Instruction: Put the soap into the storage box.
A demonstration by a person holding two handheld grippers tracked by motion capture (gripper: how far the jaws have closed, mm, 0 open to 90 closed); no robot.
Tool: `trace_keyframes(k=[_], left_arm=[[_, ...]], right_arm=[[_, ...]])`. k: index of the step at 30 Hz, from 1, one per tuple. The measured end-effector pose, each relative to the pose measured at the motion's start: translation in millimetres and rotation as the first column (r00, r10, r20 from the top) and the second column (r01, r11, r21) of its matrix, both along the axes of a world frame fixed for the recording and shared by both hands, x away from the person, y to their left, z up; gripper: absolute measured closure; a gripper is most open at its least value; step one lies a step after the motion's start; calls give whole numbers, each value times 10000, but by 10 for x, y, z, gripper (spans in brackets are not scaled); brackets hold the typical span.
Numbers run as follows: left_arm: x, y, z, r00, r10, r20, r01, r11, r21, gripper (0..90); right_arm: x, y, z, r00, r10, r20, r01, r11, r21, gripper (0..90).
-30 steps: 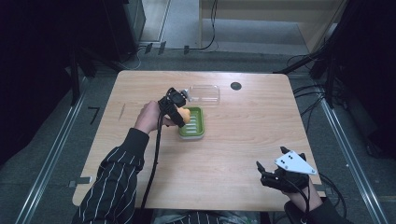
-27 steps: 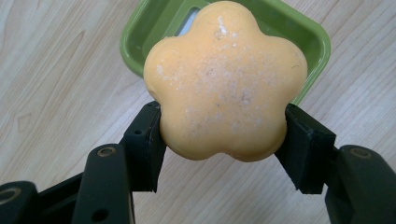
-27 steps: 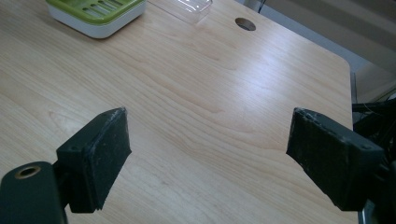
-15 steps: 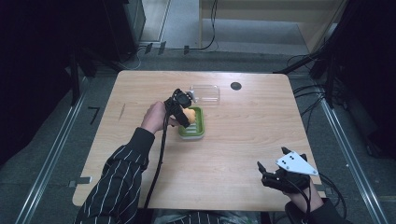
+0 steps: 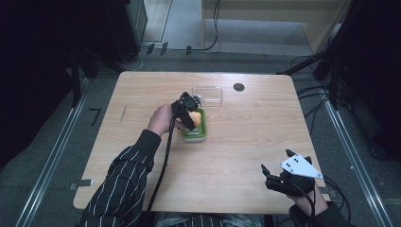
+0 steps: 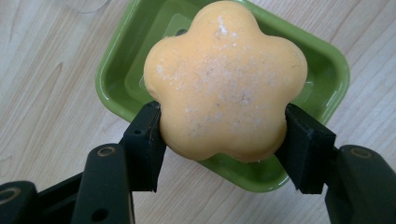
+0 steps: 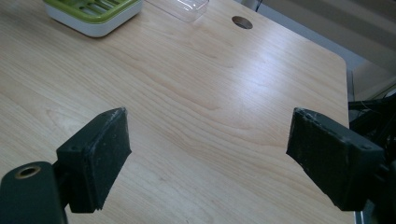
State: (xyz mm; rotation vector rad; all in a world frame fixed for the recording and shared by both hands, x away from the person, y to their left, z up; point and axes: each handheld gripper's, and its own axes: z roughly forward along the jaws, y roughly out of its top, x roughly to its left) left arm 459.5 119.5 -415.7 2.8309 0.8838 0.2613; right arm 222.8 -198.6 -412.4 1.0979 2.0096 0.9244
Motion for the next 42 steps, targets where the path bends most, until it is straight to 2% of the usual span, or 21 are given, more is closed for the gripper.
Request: trace_keyframes(k=[7, 11, 22, 25, 27, 30, 34, 42], left_arm=[[13, -20, -76, 9998, -181, 98, 179, 9997, 153, 393], [15, -37, -98, 9992, -280, 286, 275, 9995, 183, 393], [46, -123, -259, 9975, -709, 65, 703, 9954, 654, 392], [45, -104, -260, 9969, -782, 63, 777, 9954, 566, 391], [37, -96, -267, 9980, -637, 3, 636, 9968, 482, 390], [34, -101, -262, 9985, -543, -24, 544, 9966, 621, 381], [29, -94, -253, 9990, -395, -195, 406, 9976, 561, 311], [1, -68, -149, 9999, -150, 45, 147, 9985, 524, 150]], right_arm=[[-3, -1, -1, 10000, -20, -20, 20, 10000, 19, 137], [-4, -4, -1, 10000, -21, -10, 21, 10000, 22, 137], [-4, -31, -14, 9999, -146, 75, 146, 9999, -2, 137], [12, -18, -20, 10000, -84, -23, 84, 10000, -45, 137], [2, -13, -19, 10000, -70, -9, 70, 10000, -62, 137], [-26, -31, -11, 9999, -126, 77, 126, 9999, -39, 137], [-34, -31, -9, 9999, -147, 76, 147, 9999, -14, 137], [-34, -27, -4, 9999, -99, 82, 99, 9999, -35, 137]])
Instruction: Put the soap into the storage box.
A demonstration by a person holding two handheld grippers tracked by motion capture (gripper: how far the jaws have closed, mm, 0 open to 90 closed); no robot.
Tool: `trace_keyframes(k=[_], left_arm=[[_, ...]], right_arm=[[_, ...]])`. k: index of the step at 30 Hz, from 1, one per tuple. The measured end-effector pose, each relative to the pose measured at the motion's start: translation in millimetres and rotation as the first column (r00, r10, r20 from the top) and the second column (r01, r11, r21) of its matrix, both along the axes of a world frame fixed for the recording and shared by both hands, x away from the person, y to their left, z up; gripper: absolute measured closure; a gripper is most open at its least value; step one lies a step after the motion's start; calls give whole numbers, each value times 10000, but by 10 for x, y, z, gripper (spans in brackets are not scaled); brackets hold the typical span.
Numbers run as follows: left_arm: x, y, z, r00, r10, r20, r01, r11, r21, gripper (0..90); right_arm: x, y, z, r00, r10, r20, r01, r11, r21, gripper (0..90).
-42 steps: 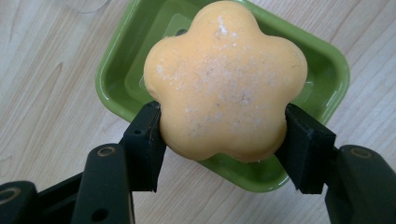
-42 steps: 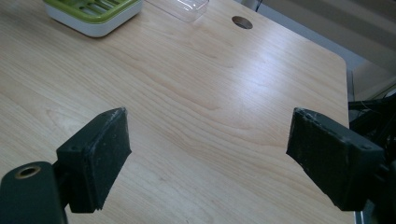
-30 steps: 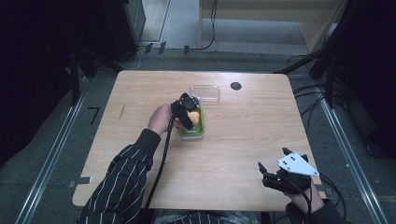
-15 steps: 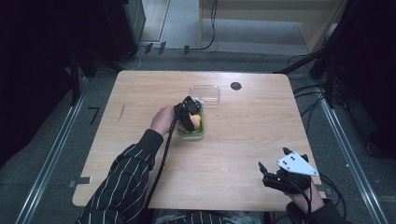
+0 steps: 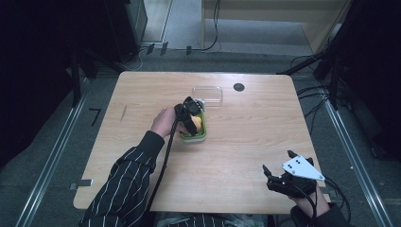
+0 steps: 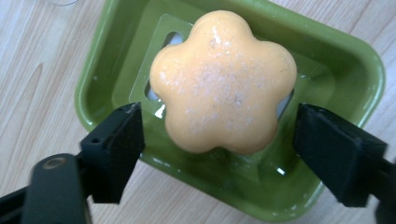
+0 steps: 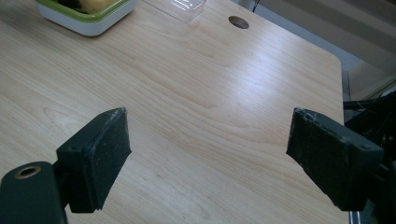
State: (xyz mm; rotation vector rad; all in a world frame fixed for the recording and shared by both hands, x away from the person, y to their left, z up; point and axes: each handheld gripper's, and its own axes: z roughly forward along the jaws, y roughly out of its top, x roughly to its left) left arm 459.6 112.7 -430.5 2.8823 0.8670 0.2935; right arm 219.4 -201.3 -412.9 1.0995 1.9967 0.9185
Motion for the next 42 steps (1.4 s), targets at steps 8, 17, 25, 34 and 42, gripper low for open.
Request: trace_keyframes(k=[8, 17, 25, 34, 42], left_arm=[[-100, 96, 164, 9986, 520, 48, -520, 9986, -30, 77], [-279, 212, 298, 9974, 706, 123, -704, 9974, -150, 32], [-413, 303, 325, 9969, 784, 12, -784, 9969, 61, 14], [-597, 443, 314, 9940, 1081, -143, -1078, 9940, 200, 8], [-815, 579, 281, 9932, 1138, -256, -1131, 9933, 252, 5]], right_arm=[[-13, 9, 10, 10000, 8, 37, -8, 10000, -20, 137], [-17, 12, 13, 10000, 1, 56, -1, 10000, -7, 137], [-19, 7, 15, 10000, -27, 43, 27, 10000, 62, 137], [-19, 7, 13, 10000, -39, 46, 38, 10000, 41, 137], [-16, 11, 14, 10000, -22, 39, 22, 10000, 26, 137]])
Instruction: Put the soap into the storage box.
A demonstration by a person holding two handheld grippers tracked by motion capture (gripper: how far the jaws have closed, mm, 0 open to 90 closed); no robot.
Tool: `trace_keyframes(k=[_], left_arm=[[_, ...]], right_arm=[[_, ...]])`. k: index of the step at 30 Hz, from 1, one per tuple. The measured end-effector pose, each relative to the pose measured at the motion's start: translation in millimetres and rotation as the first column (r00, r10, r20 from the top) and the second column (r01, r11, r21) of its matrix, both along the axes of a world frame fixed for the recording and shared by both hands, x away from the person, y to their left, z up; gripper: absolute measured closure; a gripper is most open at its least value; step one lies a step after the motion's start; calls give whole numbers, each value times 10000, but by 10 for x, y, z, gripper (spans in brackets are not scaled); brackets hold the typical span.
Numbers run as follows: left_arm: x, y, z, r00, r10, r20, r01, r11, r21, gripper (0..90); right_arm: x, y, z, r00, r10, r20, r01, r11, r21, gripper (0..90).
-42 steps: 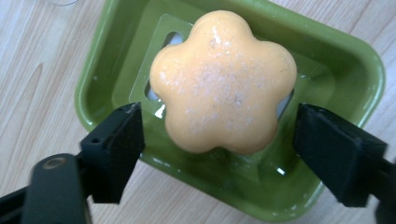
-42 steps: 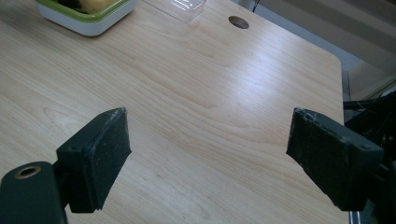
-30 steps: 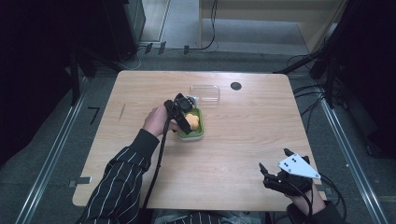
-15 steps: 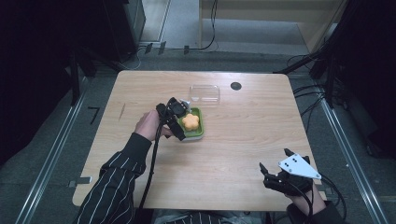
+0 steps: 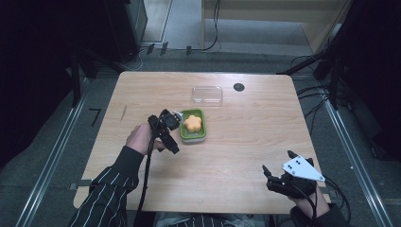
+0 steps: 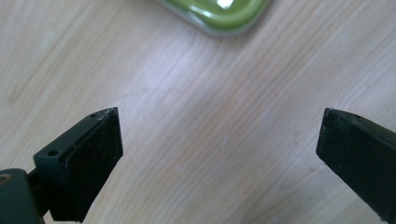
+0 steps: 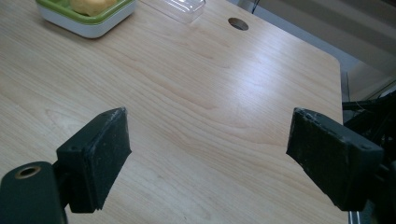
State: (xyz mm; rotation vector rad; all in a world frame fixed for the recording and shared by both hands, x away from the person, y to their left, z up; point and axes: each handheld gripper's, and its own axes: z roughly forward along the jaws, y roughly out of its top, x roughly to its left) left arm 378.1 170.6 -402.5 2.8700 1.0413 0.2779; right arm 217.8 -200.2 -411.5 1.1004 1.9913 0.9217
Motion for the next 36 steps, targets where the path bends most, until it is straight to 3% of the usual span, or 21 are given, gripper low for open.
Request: trace_keyframes(k=[5, 11, 19, 32, 36], left_arm=[[-143, 100, -65, 9997, 160, -159, -162, 9998, -98, 5], [-314, 180, -195, 9985, 252, -477, -248, 9997, 86, 5], [-501, 255, -239, 9982, 358, -472, -343, 9989, 319, 0], [-836, 419, -313, 9965, 686, -487, -680, 9976, 147, 0], [-855, 472, -336, 9955, 765, -565, -755, 9969, 204, 0]], right_arm=[[-3, -3, 1, 10000, -19, 7, 19, 10000, 14, 137], [-3, -5, 1, 10000, -27, 5, 27, 10000, 41, 137], [-4, -7, 1, 10000, -26, 28, 26, 10000, 46, 137], [-7, -11, 1, 10000, -46, 43, 45, 10000, 57, 137], [-1, -7, -1, 10000, -42, 69, 42, 10000, 32, 137]])
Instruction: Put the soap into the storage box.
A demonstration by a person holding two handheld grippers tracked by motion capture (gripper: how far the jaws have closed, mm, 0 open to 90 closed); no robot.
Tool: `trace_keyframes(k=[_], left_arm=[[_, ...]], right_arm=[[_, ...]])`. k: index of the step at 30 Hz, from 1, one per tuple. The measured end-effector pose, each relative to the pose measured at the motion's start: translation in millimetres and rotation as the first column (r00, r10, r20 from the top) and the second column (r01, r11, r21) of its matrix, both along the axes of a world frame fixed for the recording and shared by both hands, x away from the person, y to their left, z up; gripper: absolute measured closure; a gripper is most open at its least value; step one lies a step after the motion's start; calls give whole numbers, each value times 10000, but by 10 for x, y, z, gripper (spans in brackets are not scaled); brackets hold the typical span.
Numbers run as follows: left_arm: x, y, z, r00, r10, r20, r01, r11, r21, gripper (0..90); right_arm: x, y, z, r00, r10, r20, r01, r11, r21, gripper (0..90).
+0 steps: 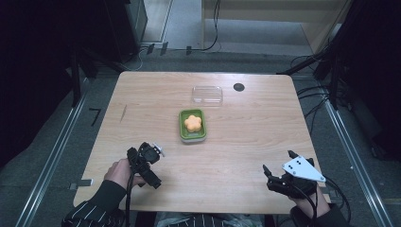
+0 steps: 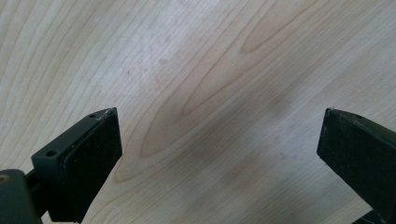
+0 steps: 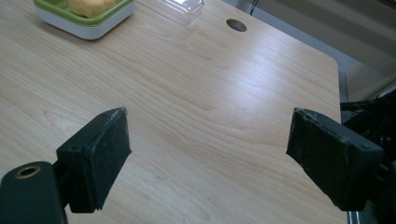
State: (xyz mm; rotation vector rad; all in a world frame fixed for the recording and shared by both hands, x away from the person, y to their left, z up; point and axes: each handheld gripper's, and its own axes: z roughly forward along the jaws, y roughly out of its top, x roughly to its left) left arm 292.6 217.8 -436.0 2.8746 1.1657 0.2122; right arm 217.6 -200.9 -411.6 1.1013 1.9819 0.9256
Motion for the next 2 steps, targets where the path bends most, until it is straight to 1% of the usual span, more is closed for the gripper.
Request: trace_keyframes(k=[2], left_arm=[[14, 12, -5, 10000, -16, 34, 16, 10000, -26, 0]], right_arm=[[6, 5, -2, 10000, -7, -7, 7, 10000, 20, 137]])
